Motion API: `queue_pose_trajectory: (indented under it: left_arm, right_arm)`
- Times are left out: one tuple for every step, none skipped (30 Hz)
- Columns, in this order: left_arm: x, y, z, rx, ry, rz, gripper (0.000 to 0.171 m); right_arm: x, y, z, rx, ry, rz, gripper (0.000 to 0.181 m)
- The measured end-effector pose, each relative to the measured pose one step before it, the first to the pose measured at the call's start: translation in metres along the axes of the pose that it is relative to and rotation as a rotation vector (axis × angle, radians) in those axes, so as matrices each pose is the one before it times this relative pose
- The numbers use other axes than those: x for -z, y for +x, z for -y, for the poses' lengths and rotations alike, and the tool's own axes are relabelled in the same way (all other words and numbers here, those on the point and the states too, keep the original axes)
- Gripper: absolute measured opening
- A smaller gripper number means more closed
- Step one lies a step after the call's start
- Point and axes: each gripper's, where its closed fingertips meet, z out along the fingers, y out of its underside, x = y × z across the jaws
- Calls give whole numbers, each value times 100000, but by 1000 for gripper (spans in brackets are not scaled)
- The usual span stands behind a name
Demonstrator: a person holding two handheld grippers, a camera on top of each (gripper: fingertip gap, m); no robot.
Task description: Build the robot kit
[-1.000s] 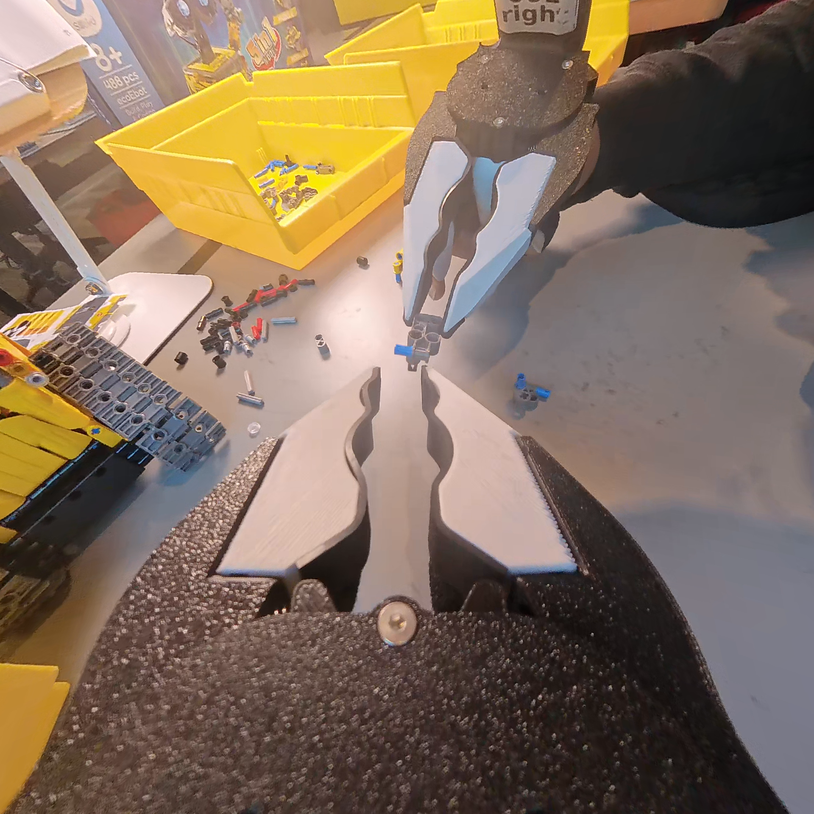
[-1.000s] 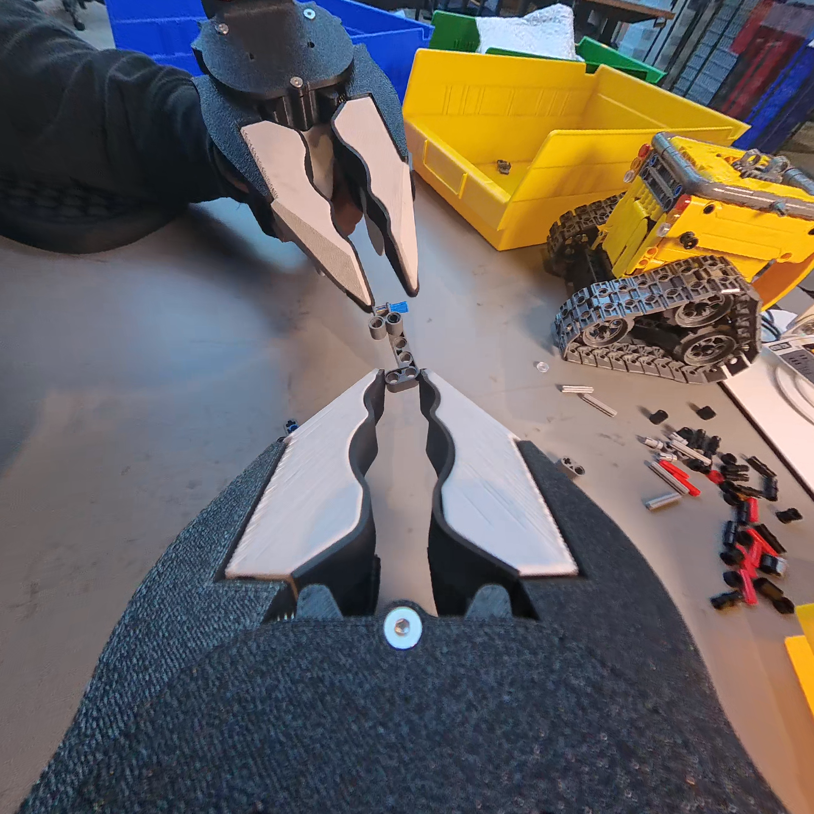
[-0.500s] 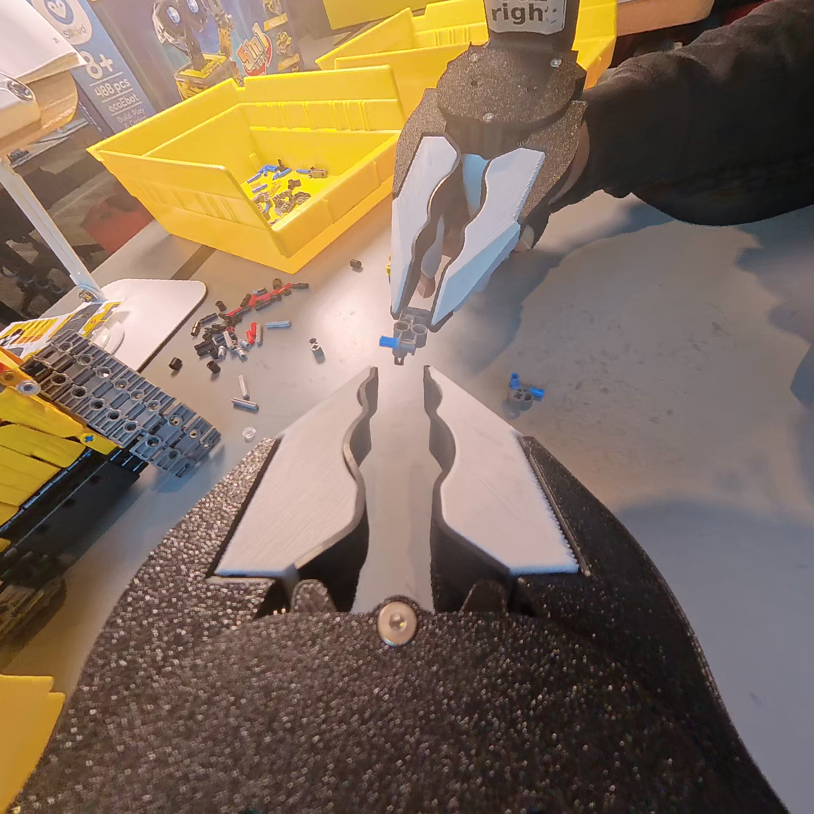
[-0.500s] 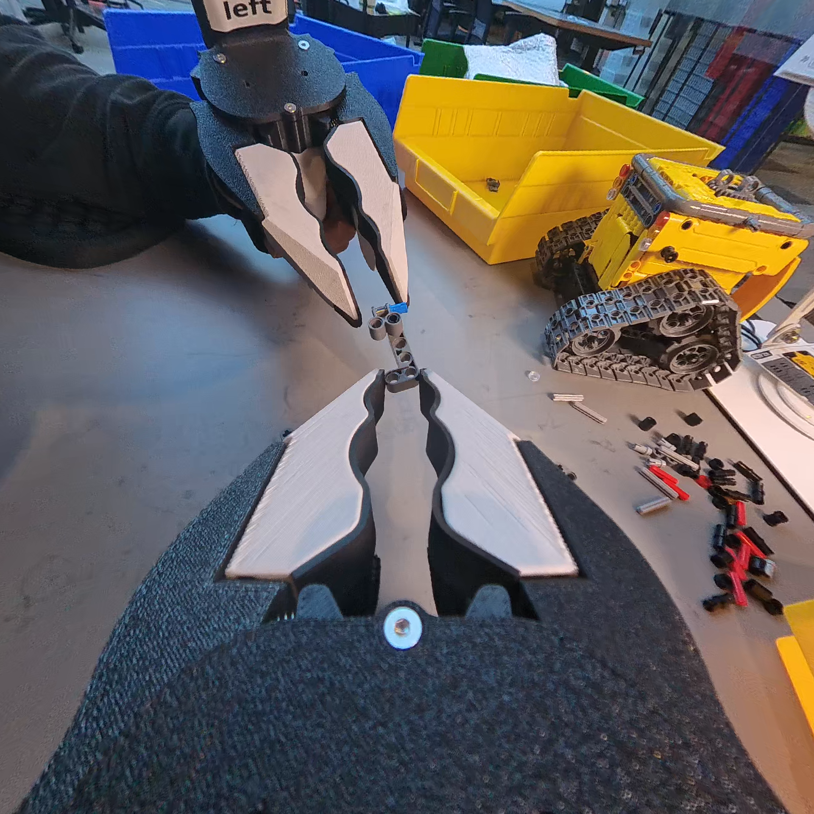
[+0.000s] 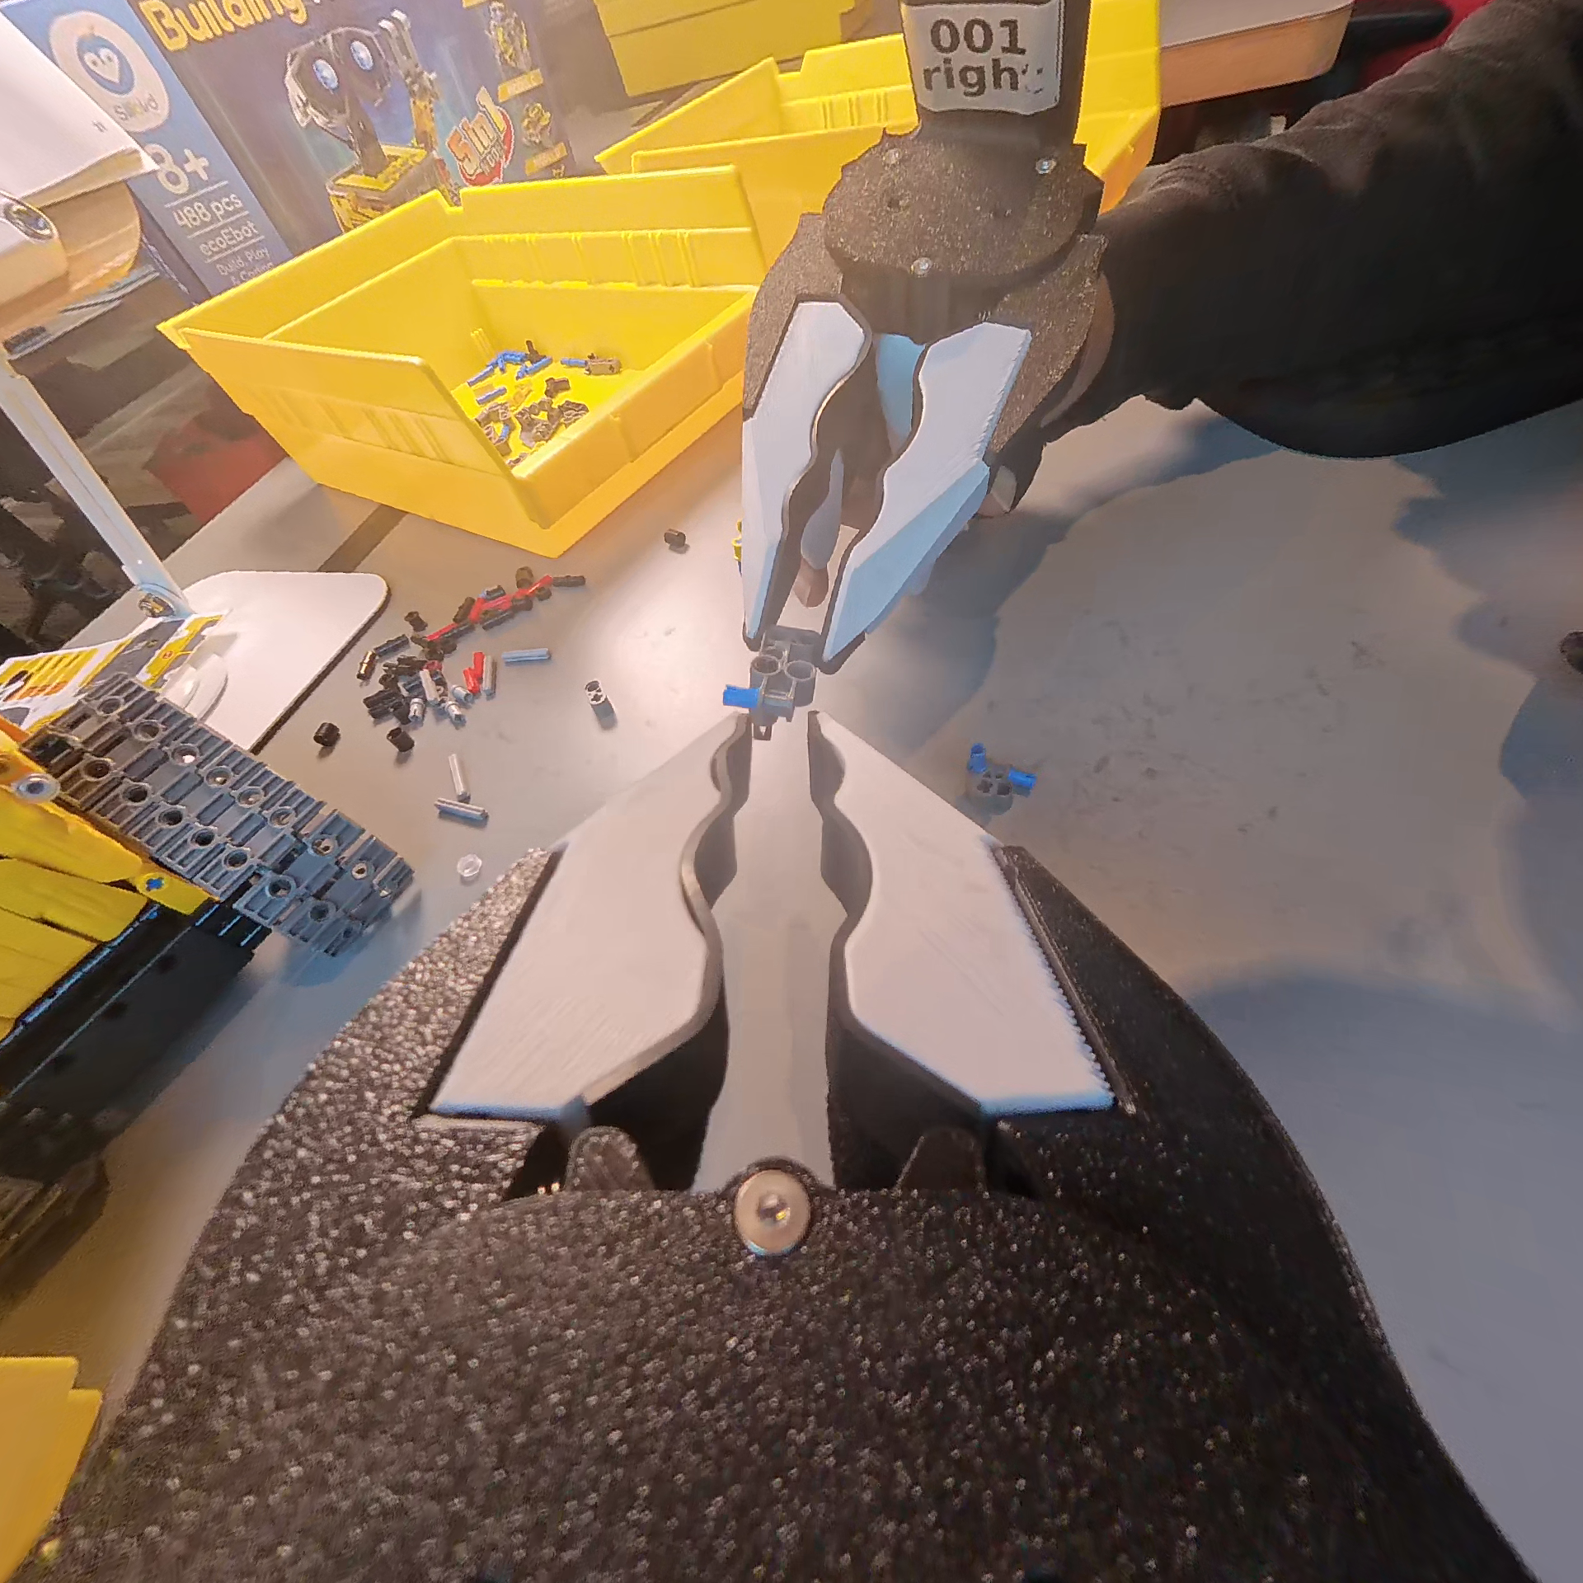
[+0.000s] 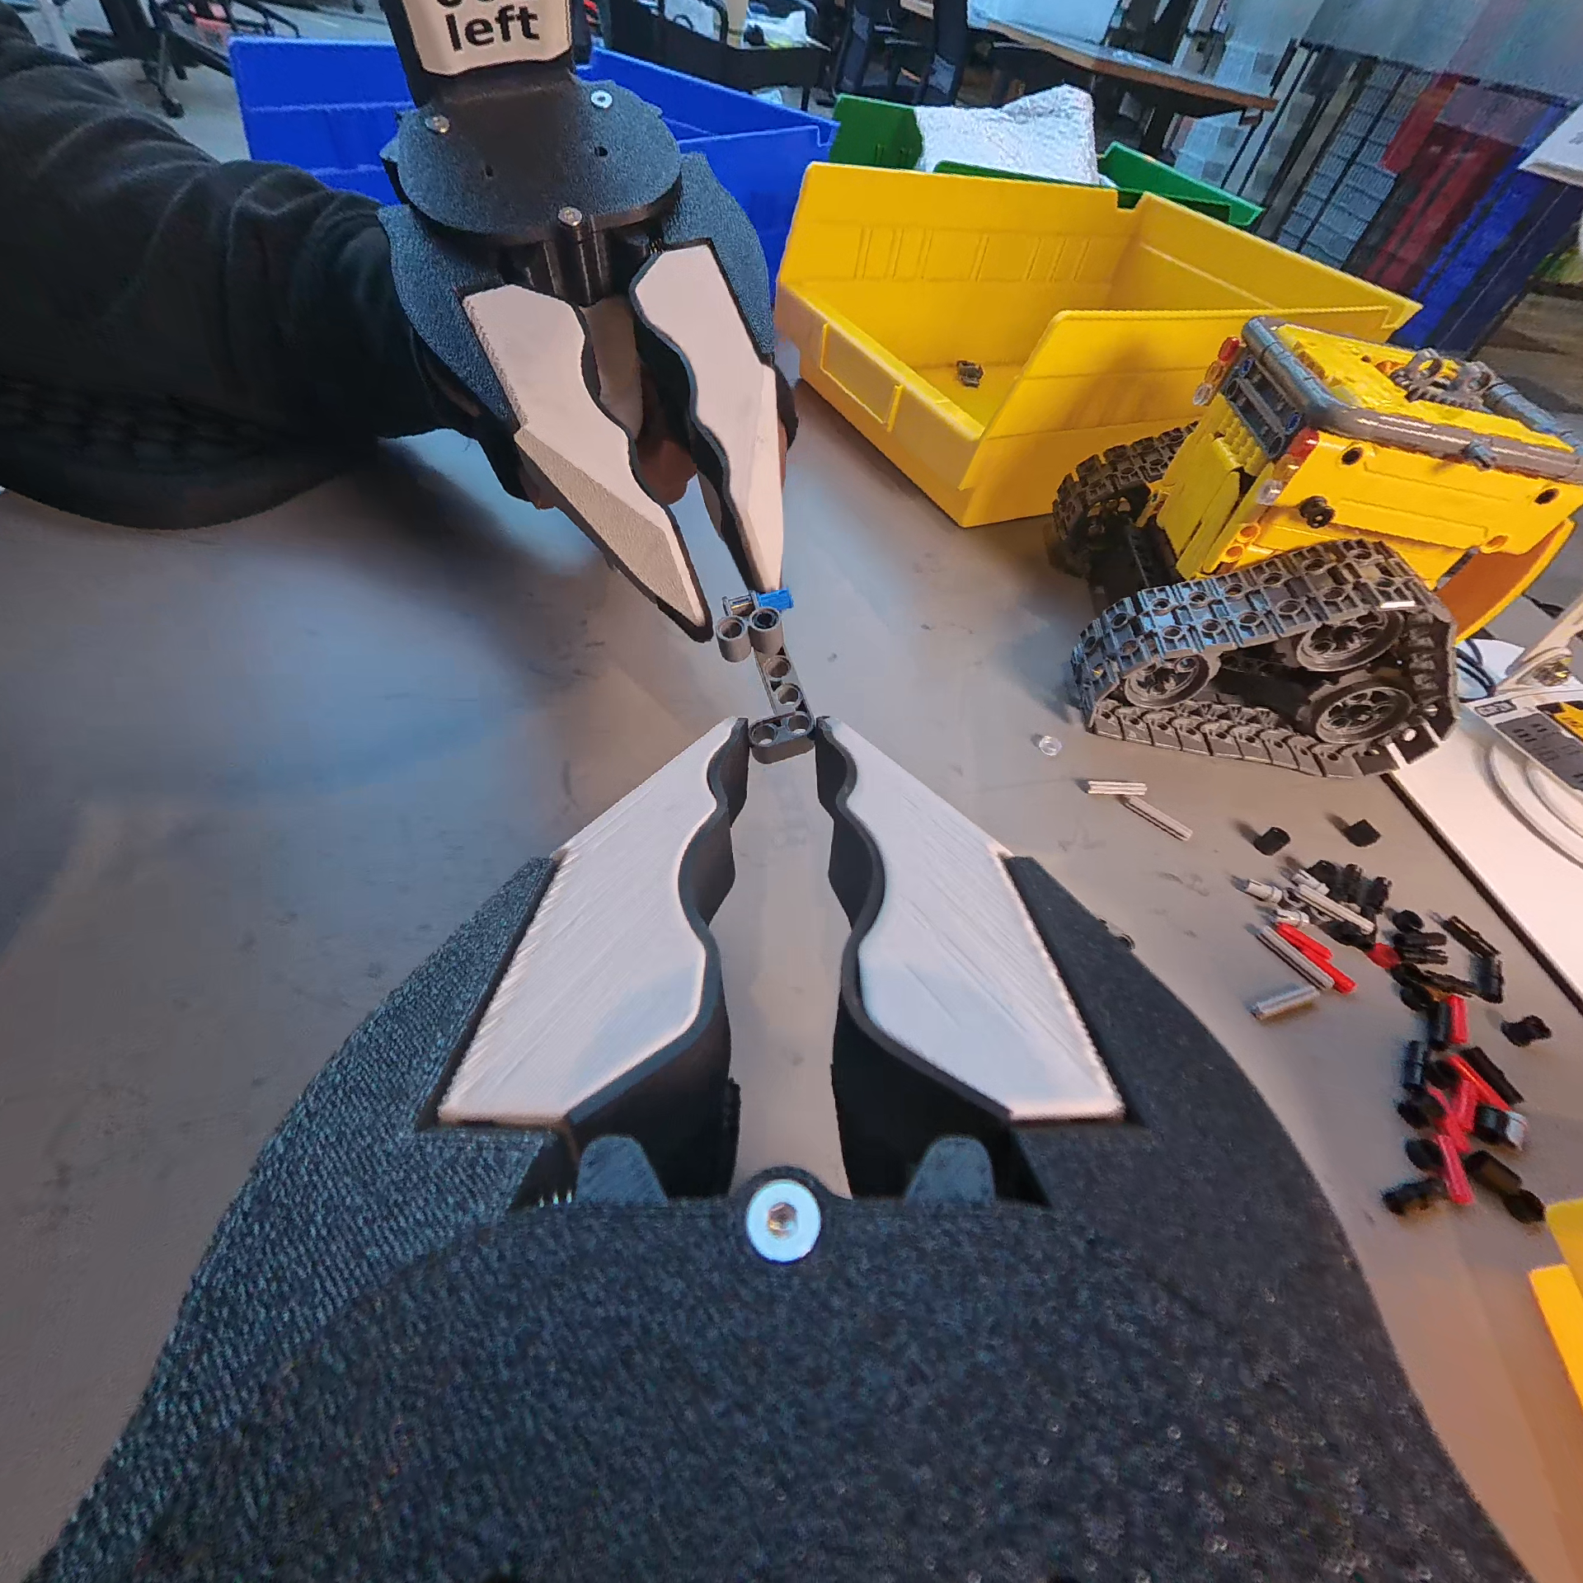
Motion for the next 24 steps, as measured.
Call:
queue_pose_trajectory:
  left_arm:
    - [-18, 109, -1, -118, 18, -447, 10]
    - [-1, 8, 3, -103, -17, 47, 7]
    - [7, -9, -7, 19, -27, 20, 7]
    - [7, 12, 10, 380, 36, -330, 7]
    - [0, 21, 12, 626, 71, -467, 7]
    - [-1, 20, -1, 476, 0, -369, 7]
    - [5, 2, -15, 161, -57, -188, 7]
    - [-3, 15, 17, 14, -51, -114, 7]
    - [-9, 19, 23, -15, -31, -104, 7]
    - [-11, 30, 25, -81, -52, -58, 7]
    - [-11, 6, 8, -245, -32, 95, 7]
    - [-11, -2, 21, -425, 37, 263, 7]
    - [-12, -1, 4, -520, 55, 280, 7]
    - [-21, 1, 18, -536, 50, 257, 6]
    - [-21, 8, 33, -498, 167, 266, 7]
    - [-7, 6, 50, -392, 285, 251, 6]
    - [-7, 2, 44, -319, 249, 218, 6]
    - [-20, 13, 26, -229, 165, 112, 6]
    - [-17, 11, 3, -140, 107, 38, 7]
    - [-14, 26, 6, -125, 43, -26, 7]
    - [-9, 36, -13, -127, -4, -138, 6]
    - [-21, 31, -24, -151, -128, -144, 7]
    - [-22, 22, -58, -319, -387, 9, 7]
    - [-40, 4, -130, -530, -824, 111, 7]
  right_arm:
    - [-40, -69, -43, 148, -273, 260, 15]
    - [-29, -66, -62, 367, -348, 146, 15]
    - [-32, -26, -23, 441, -211, -78, 15]
    - [-25, -26, -32, 372, -258, -55, 15]
    - [-27, -14, -44, 254, -227, 9, 15]
    - [-20, -20, -26, 139, -155, -23, 15]
    - [-12, -12, -12, 238, -103, -58, 15]
    - [-13, -4, -20, 238, -154, -20, 15]
    - [-10, -32, -36, 242, -234, 14, 15]
    - [-18, -15, -50, 262, -287, -76, 15]
    - [-12, -31, -30, 345, -246, -158, 15]
    - [-7, -4, -21, 381, -144, -307, 15]
    - [-2, -7, -26, 378, -159, -225, 16]
    - [11, 0, -12, 307, -63, -205, 16]
    - [30, -1, 5, 182, 71, -192, 16]
    - [28, 14, 16, 105, 87, -229, 16]
    - [32, -2, 19, 116, 101, -205, 16]
    - [34, 4, 14, 200, 66, -200, 16]
    - [44, -5, 9, 254, 47, -146, 16]
    - [30, -10, 7, 289, 81, -74, 16]
    - [19, -41, -16, 232, -51, 172, 16]
    - [0, -38, -40, 209, -202, 221, 16]
    - [-11, 0, -63, 312, -335, 58, 16]
    - [-27, 10, -101, 391, -637, -14, 16]
